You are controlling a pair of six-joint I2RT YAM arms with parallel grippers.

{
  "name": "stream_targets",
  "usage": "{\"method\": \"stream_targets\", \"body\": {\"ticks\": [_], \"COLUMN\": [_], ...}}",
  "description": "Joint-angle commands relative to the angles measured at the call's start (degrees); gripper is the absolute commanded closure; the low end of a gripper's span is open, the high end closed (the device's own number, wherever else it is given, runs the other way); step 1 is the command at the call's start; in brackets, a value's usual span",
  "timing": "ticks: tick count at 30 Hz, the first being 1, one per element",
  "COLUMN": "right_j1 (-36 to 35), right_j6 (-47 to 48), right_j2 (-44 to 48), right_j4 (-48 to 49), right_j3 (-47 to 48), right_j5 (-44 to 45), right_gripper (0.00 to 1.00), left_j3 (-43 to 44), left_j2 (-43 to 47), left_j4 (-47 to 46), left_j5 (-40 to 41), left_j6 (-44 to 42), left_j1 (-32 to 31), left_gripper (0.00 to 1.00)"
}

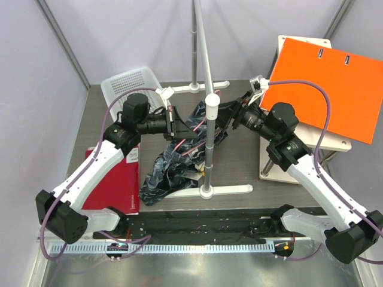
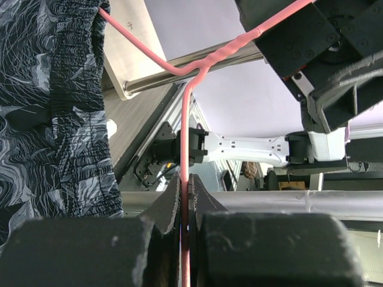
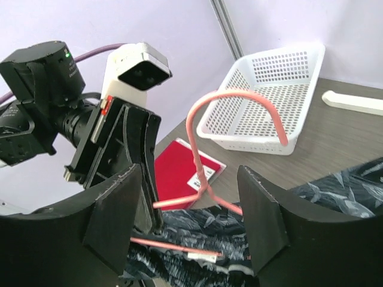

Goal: Remove the shorts from the hanger

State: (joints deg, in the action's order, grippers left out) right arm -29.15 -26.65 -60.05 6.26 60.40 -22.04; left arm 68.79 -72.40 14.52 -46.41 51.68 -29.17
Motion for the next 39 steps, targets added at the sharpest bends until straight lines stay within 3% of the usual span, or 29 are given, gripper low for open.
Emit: {"method": "stream_targets", "body": {"ticks": [1, 8, 11, 15, 16, 18, 19, 20, 23, 26, 34, 39], "right_j1": [-0.47, -4.6, -5.74, -6.54, -6.71, -6.63, -6.71, -6.8, -7.06, -7.24, -8.56, -9.87], "right_j6": [-2.96, 0.9, 1.08, 0.12, -0.24, -0.77, -0.77, -0.77, -0.42, -0.07, -2.96, -6.56], "right_j2": [-2.0, -4.28, -4.28, -2.97, -2.7, -2.35, -2.26, -2.26, -2.7, -2.53, -6.21, -9.64], "right_j4": [7.01, 1.39, -0.11, -0.64, -0.72, -0.64, -0.72, -1.07, -4.23, -8.18, -20.76, -24.44], "right_j3": [0.59, 2.44, 2.09, 0.6, 0.33, -0.02, 0.07, 0.59, 2.35, 3.67, 12.44, 16.23], "right_j5": [-2.12, 2.52, 5.07, 11.3, 12.63, 13.95, 14.04, 14.22, 16.06, 19.14, 31.88, 37.77], "right_gripper": [0.31, 0.41, 0.56, 0.99, 0.99, 0.99, 0.99, 0.99, 0.99, 0.99, 0.99, 0.99], "left_j3": [1.16, 1.96, 1.69, 3.7, 4.76, 8.0, 8.8, 9.42, 10.39, 12.4, 16.72, 10.94], "left_j2": [1.56, 1.74, 2.18, 2.79, 2.79, 2.97, 3.32, 4.45, 7.35, 11.83, 22.28, 26.87], "left_j4": [-2.75, -2.75, -2.57, 2.33, 6.96, 12.7, 16.72, 17.63, 19.13, 23.59, 36.27, 34.79], "left_j5": [-0.35, 0.01, 0.44, 3.25, 4.65, 10.1, 11.33, 13.35, 15.12, 19.86, 33.12, 32.71], "left_j6": [-0.62, -0.7, -0.79, -3.94, -5.52, -9.92, -11.06, -12.47, -13.18, -14.41, -14.42, -9.42], "left_j1": [-1.59, -3.61, -3.7, -3.79, -3.79, -3.79, -3.79, -3.79, -3.88, -3.88, -3.88, -3.88], "left_gripper": [1.0, 1.0, 1.0, 1.0, 0.99, 0.9, 0.83, 0.7, 0.5, 0.42, 0.43, 0.44]}}
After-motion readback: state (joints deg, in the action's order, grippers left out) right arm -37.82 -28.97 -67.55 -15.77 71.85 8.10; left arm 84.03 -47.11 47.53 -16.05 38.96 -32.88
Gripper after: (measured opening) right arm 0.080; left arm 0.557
